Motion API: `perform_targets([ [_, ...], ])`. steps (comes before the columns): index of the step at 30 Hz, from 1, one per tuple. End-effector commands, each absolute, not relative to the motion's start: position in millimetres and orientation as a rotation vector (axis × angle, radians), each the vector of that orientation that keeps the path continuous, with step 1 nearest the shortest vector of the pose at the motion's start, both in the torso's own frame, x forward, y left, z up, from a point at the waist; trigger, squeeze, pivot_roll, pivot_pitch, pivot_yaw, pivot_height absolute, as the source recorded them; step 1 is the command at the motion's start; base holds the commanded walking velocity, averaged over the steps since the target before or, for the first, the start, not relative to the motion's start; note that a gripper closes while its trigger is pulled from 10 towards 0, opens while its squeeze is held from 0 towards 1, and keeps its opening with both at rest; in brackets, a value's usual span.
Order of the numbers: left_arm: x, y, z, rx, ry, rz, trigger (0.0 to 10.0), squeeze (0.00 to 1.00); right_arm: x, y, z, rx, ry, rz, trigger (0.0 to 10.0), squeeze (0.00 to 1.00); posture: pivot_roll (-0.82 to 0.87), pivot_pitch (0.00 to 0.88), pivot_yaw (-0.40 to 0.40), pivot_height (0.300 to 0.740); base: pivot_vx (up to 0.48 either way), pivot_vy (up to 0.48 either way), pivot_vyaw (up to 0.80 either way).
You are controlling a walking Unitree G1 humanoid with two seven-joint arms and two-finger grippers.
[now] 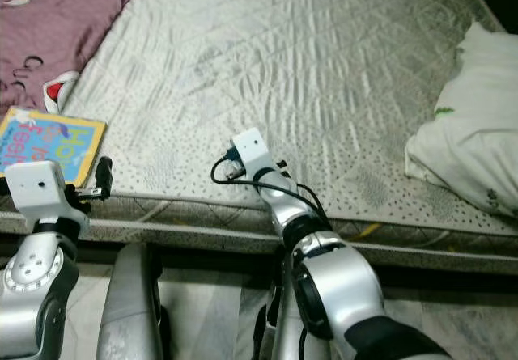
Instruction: Clean up the room
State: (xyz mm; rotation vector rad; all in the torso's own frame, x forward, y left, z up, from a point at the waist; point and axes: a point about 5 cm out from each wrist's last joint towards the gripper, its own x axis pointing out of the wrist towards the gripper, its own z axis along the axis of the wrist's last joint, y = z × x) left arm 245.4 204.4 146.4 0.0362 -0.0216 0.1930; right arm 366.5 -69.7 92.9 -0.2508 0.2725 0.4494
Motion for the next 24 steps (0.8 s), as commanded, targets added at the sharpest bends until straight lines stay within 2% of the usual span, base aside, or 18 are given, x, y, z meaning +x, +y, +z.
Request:
perform_targets([
  [1,248,206,144,0.037,-0.024,0.195,10.0,0.00,370,-74,99,-0.221,0.249,0.455,0.0,0.00,0.13,0.000,-0.094,0.537,0.000,0.000,0.00],
  [6,257,204,144,0.009,-0.044,0.194,10.0,0.00,375,-88,108,-0.073,0.209,0.397,0.0,0.00,0.09,0.000,-0.082,0.537,0.000,0.000,0.00],
  [10,268,197,144,-0.017,-0.066,0.177,10.0,0.00,373,-110,111,0.075,0.136,0.270,0.0,0.00,0.02,0.000,-0.048,0.537,0.000,0.000,0.00],
  [13,271,196,143,-0.024,-0.071,0.175,10.0,0.00,371,-116,110,0.105,0.120,0.235,0.0,0.00,0.00,0.000,-0.041,0.537,0.000,0.000,0.00],
  [14,278,193,143,-0.039,-0.083,0.162,10.0,0.00,363,-129,107,0.138,0.082,0.167,0.0,0.00,-0.04,0.000,-0.021,0.537,0.000,0.000,0.00],
  [17,284,190,144,-0.049,-0.100,0.147,10.0,0.00,355,-138,106,0.146,0.052,0.108,0.0,0.00,-0.05,0.000,-0.017,0.537,0.000,0.000,0.00],
  [18,288,189,144,-0.059,-0.103,0.138,10.0,0.00,351,-142,106,0.146,0.047,0.079,10.0,0.00,-0.07,0.000,-0.009,0.537,0.000,0.000,0.00],
  [22,291,182,144,-0.066,-0.103,0.111,10.0,0.00,336,-147,111,0.010,-0.055,0.082,10.0,0.00,-0.07,0.000,-0.004,0.537,0.000,0.000,0.00],
  [24,287,183,140,-0.071,-0.091,0.106,10.0,0.00,327,-142,113,0.082,-0.049,0.117,10.0,0.00,-0.07,0.000,-0.002,0.537,0.000,0.000,0.00],
])
